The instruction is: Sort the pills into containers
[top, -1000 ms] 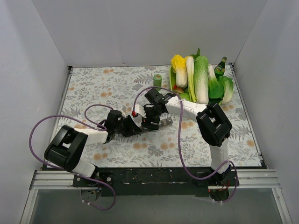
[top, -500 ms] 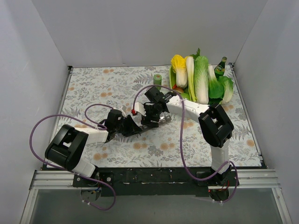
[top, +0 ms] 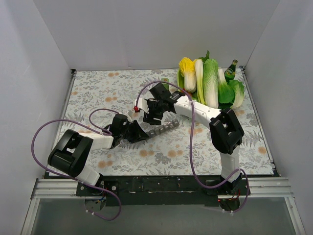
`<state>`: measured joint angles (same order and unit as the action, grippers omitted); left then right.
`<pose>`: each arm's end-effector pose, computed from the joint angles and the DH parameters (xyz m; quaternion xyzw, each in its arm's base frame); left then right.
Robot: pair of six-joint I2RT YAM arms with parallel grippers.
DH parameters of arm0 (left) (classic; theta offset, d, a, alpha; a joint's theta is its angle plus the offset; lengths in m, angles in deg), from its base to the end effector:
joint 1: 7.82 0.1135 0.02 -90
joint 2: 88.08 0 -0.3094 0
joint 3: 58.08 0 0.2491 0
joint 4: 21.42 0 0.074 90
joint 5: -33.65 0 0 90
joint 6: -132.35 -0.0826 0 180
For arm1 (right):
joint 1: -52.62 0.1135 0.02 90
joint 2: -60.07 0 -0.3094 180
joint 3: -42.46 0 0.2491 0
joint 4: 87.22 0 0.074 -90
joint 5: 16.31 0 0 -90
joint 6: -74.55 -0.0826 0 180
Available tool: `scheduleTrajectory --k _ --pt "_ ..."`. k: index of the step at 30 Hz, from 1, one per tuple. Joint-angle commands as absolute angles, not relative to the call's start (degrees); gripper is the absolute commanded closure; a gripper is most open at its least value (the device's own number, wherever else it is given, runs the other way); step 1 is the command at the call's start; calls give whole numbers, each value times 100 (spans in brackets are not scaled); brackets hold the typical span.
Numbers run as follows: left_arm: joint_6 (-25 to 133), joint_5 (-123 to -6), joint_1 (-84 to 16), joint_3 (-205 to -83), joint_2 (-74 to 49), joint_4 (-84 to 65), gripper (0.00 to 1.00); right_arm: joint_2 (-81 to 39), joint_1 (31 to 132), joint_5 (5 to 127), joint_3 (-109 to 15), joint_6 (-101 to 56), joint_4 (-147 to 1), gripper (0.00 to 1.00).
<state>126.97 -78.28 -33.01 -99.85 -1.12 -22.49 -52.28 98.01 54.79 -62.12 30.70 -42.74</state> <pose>0.2468 -0.1502 0.1409 -0.3838 0.8220 -0.4138 0.0767 0.3164 0.3588 0.2457 -0.7059 0.6130 0.1532 0.3201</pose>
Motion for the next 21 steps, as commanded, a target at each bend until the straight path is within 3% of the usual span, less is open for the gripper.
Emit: scheduleTrajectory --k 1,5,11,15,21 --pt "12453 -7577 -3252 -9909 87 -1583 70 -5515 9780 5620 -6639 2841 -4560 26" --pt "12479 -7630 -3217 -9908 78 -1609 69 -5621 9666 5184 -6964 2770 -4202 24" --pt "12540 -7805 -3173 -9935 60 -1706 65 -5121 9517 4302 -6658 3991 -3233 15" --pt "12584 -7902 -3155 -9996 17 -1698 47 -4821 9428 4082 -6218 4238 -3189 14" --pt "12620 -7867 -3120 -10067 -256 -1592 38 -4996 9428 4310 -6182 4247 -3154 14"
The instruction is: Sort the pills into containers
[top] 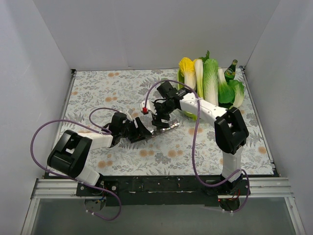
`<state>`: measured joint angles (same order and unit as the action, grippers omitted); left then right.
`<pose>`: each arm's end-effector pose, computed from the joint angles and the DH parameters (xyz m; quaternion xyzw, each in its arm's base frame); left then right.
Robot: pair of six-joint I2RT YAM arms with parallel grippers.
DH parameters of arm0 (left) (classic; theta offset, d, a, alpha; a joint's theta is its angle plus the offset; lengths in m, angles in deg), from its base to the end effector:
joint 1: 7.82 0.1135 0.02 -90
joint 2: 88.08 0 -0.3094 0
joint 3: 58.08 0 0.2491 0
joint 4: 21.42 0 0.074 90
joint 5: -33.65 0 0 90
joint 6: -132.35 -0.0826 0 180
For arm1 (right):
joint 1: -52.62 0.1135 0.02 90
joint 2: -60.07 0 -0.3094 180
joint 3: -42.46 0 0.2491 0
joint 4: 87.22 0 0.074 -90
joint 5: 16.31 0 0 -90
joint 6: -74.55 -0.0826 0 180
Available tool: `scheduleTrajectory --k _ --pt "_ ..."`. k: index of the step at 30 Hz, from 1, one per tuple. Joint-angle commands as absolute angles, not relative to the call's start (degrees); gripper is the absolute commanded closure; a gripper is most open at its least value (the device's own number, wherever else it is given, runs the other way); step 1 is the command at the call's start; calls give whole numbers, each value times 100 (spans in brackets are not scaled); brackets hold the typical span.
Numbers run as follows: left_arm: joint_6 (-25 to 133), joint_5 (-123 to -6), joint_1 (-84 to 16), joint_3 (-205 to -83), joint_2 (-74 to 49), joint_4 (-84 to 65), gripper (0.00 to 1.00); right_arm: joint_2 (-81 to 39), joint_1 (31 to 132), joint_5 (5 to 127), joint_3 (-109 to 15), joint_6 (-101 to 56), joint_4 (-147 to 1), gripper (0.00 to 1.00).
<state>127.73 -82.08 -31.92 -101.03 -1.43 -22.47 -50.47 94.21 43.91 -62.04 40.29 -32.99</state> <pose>0.2511 -0.1516 0.1497 -0.3781 0.8138 -0.4374 0.0595 0.3082 0.3284 0.2505 -0.7449 0.5674 0.2159 0.2766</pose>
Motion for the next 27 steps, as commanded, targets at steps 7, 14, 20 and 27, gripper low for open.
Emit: scheduleTrajectory --k 7,14,20,27 --pt "12576 -7911 -3103 -10119 -10 -1601 41 -5295 9428 4407 -6279 4141 -3197 16" --pt "12558 -7981 -3103 -10119 262 -1741 43 -5471 9428 4504 -6305 4053 -3259 17" --pt "12488 -7955 -3103 -10181 455 -1706 43 -5621 9428 4714 -6411 3825 -3417 18" --pt "12295 -7762 -3103 -10269 649 -1452 46 -5691 9428 4916 -6543 3517 -3628 23"
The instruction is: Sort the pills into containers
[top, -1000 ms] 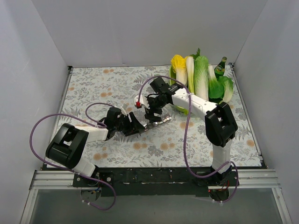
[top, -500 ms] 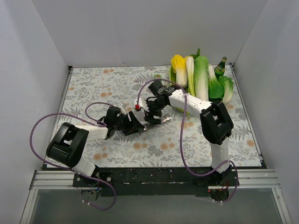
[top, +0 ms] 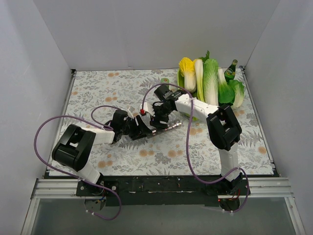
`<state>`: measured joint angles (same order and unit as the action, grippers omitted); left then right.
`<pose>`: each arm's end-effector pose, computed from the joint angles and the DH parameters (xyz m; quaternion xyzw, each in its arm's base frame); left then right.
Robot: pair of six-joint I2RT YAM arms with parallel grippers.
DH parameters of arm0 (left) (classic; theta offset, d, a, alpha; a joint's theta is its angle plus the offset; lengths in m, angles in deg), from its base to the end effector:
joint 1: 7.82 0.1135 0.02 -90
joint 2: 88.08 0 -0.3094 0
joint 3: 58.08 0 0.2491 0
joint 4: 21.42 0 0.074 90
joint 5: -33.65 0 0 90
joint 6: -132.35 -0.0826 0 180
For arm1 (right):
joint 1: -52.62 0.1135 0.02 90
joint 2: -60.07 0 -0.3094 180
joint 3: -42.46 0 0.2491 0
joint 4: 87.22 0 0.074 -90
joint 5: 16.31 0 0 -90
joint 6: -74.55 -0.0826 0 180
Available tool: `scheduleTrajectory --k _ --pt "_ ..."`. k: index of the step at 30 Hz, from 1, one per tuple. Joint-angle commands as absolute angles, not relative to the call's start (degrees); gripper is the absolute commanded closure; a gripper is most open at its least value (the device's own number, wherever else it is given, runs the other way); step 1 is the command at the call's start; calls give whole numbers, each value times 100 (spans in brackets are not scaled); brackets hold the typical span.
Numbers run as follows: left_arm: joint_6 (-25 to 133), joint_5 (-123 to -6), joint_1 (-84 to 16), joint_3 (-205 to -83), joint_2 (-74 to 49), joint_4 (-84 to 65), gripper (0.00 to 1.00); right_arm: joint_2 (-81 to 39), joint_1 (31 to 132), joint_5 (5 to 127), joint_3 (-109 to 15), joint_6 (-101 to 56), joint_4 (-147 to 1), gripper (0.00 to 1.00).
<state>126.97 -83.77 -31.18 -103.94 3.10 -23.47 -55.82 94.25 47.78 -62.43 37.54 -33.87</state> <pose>0.2684 -0.1574 0.1447 -0.3735 0.8153 -0.4396 0.0505 0.3227 0.3351 0.2106 -0.7322 0.6077 0.1961 0.2369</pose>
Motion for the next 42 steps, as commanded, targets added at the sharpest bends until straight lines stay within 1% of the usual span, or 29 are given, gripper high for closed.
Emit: scheduleTrajectory --k 1,4,5,8,11,19,25,26,28,32,33,36,40,42 --pt "12286 -7683 -3103 -10278 658 -1382 46 -5700 9428 4978 -6552 3482 -3654 24" --pt "12207 -7543 -3103 -10278 711 -1285 48 -5700 9420 5075 -6560 3342 -3769 28" --pt "12172 -7516 -3103 -10286 719 -1267 49 -5691 9420 5101 -6569 3315 -3821 32" --pt "12119 -7411 -3103 -10313 790 -1188 51 -5717 9402 5207 -6596 3210 -3865 39" --pt "12066 -7375 -3103 -10365 851 -1126 54 -5735 9385 5260 -6631 3122 -3927 44" --pt "12013 -7357 -3103 -10410 852 -1126 55 -5744 9358 5172 -6666 3095 -3892 48" --pt "12013 -7384 -3103 -10313 255 -1109 52 -5796 9297 5022 -6727 3025 -3874 50" --pt "12013 -7401 -3094 -10295 141 -1109 49 -5796 9288 5014 -6736 3025 -3840 49" --pt "12031 -7419 -3094 -10234 -193 -1143 47 -5779 9279 4961 -6745 3016 -3813 49" --pt "12162 -7585 -3076 -10067 -686 -1441 47 -5735 9253 4873 -6719 3007 -3787 47" --pt "12258 -7682 -3085 -10041 -756 -1538 49 -5735 9244 4855 -6710 2999 -3795 47" --pt "12417 -8068 -3068 -10040 -740 -1907 63 -5735 9218 4811 -6719 2964 -3795 47" --pt "12566 -8534 -3059 -10172 -389 -2460 75 -5744 9209 4767 -6701 2911 -3795 47" --pt "12611 -8640 -3059 -10277 -213 -2550 78 -5744 9200 4767 -6683 2902 -3804 47"
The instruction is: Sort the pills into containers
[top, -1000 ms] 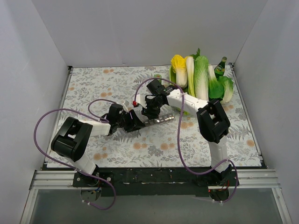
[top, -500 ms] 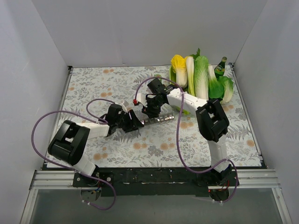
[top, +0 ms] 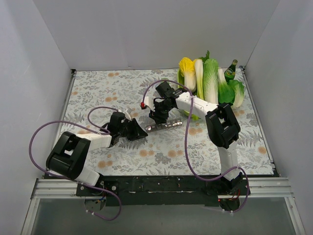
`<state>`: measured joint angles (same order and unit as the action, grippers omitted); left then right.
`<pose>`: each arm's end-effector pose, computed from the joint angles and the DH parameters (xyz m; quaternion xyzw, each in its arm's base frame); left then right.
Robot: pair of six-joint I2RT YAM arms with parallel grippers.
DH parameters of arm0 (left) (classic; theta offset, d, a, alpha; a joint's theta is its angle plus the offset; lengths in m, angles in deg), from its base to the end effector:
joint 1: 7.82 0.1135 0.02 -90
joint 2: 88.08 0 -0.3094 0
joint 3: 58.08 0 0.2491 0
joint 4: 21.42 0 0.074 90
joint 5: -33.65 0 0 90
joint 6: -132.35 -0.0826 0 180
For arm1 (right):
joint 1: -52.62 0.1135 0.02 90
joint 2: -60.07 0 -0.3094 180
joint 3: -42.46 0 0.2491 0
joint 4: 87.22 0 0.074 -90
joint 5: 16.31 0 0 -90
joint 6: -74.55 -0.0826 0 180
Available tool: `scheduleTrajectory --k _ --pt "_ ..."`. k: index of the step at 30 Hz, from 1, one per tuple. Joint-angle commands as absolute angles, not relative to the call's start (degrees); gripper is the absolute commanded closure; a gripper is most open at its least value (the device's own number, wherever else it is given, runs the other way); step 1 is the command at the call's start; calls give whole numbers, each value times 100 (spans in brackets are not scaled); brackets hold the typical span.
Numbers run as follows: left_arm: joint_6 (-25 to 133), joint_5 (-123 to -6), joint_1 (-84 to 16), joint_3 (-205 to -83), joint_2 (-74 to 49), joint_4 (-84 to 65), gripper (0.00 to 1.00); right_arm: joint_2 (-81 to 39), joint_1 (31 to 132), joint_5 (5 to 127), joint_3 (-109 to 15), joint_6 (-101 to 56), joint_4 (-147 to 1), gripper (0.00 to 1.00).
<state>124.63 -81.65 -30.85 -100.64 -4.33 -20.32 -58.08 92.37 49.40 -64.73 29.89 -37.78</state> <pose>0.2473 -0.1435 0.1570 -0.3641 0.8195 -0.4352 0.0801 0.3506 0.3358 0.2091 -0.6787 0.6600 0.1910 0.2594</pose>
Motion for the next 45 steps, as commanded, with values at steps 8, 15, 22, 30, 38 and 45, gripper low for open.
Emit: scheduleTrajectory --k 8,15,22,30,38,45 --pt "12795 -9001 -3050 -10717 332 -2971 83 -5770 9165 4732 -6675 2867 -3813 48" --pt "12874 -9010 -3041 -11051 921 -3025 83 -5805 9138 4758 -6683 2832 -3822 48" --pt "12857 -8825 -3041 -11253 1326 -2875 84 -5796 9103 4794 -6710 2831 -3830 49" --pt "12848 -8834 -3032 -11192 1169 -2866 84 -5823 9016 4829 -6815 2805 -3795 49" --pt "12655 -8764 -2918 -11209 544 -2902 67 -5832 8971 4908 -6833 2691 -3874 54" --pt "12075 -8596 -2813 -11200 245 -2682 55 -5893 8963 4934 -6912 2629 -3901 62"
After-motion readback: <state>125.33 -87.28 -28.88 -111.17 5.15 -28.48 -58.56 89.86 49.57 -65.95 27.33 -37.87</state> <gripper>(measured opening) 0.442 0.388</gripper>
